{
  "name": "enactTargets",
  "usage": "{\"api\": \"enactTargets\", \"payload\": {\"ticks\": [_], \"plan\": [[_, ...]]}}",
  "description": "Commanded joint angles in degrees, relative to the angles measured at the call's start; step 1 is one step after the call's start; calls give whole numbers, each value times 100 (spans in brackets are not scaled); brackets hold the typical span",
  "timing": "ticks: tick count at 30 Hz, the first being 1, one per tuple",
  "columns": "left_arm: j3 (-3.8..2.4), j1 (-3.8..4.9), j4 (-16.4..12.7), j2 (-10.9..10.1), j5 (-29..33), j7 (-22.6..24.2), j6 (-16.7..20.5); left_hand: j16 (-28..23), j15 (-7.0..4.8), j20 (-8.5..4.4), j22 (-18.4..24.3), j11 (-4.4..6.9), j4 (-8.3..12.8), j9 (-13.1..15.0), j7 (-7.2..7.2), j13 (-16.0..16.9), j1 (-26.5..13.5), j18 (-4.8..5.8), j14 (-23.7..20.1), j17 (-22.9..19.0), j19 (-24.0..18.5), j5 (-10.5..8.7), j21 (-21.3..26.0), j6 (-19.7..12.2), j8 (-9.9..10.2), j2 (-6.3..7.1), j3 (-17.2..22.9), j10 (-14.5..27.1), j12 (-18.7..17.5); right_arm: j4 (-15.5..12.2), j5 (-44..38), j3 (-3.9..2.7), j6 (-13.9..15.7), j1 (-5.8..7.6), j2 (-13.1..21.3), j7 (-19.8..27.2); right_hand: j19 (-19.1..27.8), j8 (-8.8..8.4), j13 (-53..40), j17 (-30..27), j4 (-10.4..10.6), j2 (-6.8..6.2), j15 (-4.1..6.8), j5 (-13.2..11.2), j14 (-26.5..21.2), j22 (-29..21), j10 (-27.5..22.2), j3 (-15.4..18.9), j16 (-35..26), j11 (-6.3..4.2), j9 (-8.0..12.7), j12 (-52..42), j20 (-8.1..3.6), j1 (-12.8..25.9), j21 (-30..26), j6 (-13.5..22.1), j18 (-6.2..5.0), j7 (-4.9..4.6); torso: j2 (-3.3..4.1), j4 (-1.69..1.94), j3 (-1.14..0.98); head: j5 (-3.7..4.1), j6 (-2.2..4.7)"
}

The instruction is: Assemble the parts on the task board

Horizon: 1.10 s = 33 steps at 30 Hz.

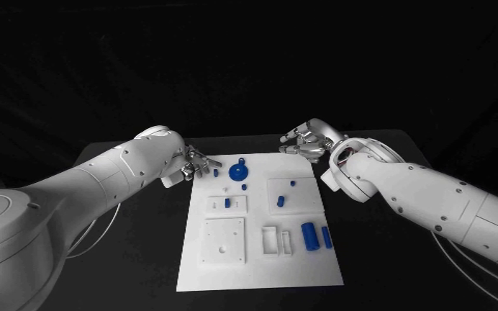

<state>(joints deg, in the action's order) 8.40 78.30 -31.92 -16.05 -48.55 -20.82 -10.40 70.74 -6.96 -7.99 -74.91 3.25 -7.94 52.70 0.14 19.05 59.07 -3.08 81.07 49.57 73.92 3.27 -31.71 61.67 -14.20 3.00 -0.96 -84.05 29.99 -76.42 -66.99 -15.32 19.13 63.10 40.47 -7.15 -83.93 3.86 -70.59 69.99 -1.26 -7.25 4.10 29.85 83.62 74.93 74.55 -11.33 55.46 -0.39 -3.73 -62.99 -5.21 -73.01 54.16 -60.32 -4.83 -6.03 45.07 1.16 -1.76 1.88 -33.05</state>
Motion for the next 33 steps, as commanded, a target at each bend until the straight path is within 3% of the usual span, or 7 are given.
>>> {"api": "enactTargets", "payload": {"ticks": [1,4,9,16,26,33], "plan": [[3,-7,-2,19,-37,108,-164,1,-12,-17,-97,16,56,-132,28,1,17,74,-5,-12,-3,-10,-18,-47,77,-52,3,-22,28,-15,-6,-7,-58,3,0,8,-385,-30,-2,11,46,-16,-8,40,30,598,-24,-21,-9,22,8,-10,14,42,7,30,-78,-3,2,11,4,22,-11],[7,-15,-2,28,-37,123,-192,5,-3,-5,-97,5,120,-483,48,-5,17,63,-7,-11,-10,-8,-18,2,179,-105,-43,-13,28,-15,-6,-8,-57,3,-7,6,-385,-30,-2,11,46,-16,-8,40,30,598,-24,-21,-9,22,8,-10,14,42,7,30,-78,-3,3,12,1,19,-14],[15,-35,6,54,-38,144,-215,4,2,-1,-96,-2,166,-584,61,-8,24,62,-9,-14,-14,-6,-21,-30,174,-151,-68,-8,29,-16,-6,-11,-56,3,-21,6,-385,-30,-2,11,46,-16,-8,40,30,598,-24,-21,-9,22,8,-10,14,42,7,30,-78,-3,5,7,3,22,-17],[22,-68,29,88,-36,185,-203,7,20,15,-95,-27,267,-1139,113,-13,37,44,-9,-18,-13,0,-24,-43,321,-268,-161,-5,33,-20,-6,-14,-54,4,-23,3,-385,-30,-2,11,46,-16,-8,40,30,598,-24,-21,-9,22,8,-10,14,42,7,30,-78,-3,2,7,3,29,-31],[24,-86,57,126,-24,234,-140,6,33,31,-97,-44,340,-1443,146,-26,74,33,-13,-18,-19,-3,-21,-73,383,-363,-233,9,16,-18,-6,-18,-62,5,-42,1,-385,-30,-2,11,46,-16,-8,40,30,598,-24,-21,-9,22,8,-10,14,42,7,30,-78,-3,4,10,1,42,-43],[23,-87,131,128,-7,252,-131,15,31,30,-95,-42,352,-1470,144,-25,81,32,-10,-7,-21,-3,-19,-49,404,-417,-247,3,17,-15,-6,-19,-65,6,-41,-2,-385,-30,-2,11,46,-16,-8,40,30,598,-24,-21,-9,22,8,-10,14,42,7,30,-78,-3,1,21,-4,44,-51]]}}
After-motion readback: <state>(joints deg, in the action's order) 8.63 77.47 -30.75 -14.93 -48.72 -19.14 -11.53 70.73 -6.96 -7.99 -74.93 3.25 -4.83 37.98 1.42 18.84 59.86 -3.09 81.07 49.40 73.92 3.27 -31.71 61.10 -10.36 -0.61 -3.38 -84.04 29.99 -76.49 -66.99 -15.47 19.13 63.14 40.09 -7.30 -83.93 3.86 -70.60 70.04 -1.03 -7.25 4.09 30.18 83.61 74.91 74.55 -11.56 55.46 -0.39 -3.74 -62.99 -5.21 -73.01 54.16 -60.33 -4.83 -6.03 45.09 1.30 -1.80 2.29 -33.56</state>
